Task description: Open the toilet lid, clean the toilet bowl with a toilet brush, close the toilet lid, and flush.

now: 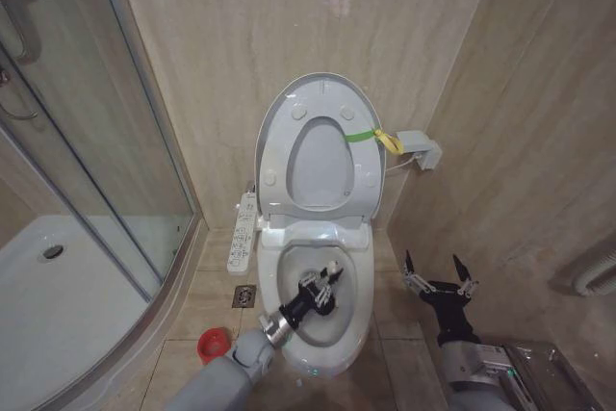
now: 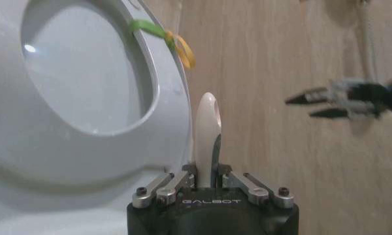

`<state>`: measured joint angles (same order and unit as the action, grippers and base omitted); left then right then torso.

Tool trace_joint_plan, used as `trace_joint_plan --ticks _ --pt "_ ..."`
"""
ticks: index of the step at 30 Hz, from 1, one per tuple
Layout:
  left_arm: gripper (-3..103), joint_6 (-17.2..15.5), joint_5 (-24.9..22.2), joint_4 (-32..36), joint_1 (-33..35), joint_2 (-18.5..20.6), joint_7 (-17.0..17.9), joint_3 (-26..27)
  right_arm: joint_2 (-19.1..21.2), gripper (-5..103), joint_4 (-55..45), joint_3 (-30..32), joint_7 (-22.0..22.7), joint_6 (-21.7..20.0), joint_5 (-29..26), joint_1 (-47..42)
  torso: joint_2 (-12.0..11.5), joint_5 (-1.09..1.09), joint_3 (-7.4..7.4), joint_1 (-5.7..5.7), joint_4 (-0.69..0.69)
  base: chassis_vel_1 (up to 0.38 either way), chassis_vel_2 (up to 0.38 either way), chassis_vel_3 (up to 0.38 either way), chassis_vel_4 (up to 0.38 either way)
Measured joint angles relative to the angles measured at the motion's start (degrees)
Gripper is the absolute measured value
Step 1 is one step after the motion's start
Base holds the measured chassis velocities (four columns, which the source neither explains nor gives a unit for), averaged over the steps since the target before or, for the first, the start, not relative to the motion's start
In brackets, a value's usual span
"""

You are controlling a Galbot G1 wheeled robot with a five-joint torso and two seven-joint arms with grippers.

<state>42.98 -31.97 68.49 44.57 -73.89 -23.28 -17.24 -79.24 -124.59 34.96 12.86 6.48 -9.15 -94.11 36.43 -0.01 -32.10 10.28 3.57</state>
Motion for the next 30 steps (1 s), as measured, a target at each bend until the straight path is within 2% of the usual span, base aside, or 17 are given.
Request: trace_joint_plan --ticks 8,17,26,30 --pt "18 0.81 -0.24 1.06 0.18 -0.57 0.41 1.15 0.00 100 0.00 0.00 0.00 0.00 0.00 0.00 0.00 0.00 0.00 0.00 -0.02 0.000 0.000 0.000 0.000" --pt "18 0.38 -0.47 -3.72 1.82 -0.48 -0.97 1.68 0.00 100 0.00 0.00 0.00 0.00 0.00 0.00 0.00 0.02 0.01 -0.01 -0.04 0.000 0.000 0.000 0.000" --pt "18 -0.74 -2.62 3.27 0.61 -0.07 -0.22 0.82 0.00 100 0.00 0.00 0.00 0.00 0.00 0.00 0.00 0.01 0.01 0.00 0.01 0.000 0.000 0.000 0.000" --pt "18 -0.57 -2.67 1.13 -0.11 -0.62 -0.55 0.90 0.00 100 0.00 0.00 0.00 0.00 0.00 0.00 0.00 0.01 0.01 -0.01 -0.01 0.000 0.000 0.000 0.000"
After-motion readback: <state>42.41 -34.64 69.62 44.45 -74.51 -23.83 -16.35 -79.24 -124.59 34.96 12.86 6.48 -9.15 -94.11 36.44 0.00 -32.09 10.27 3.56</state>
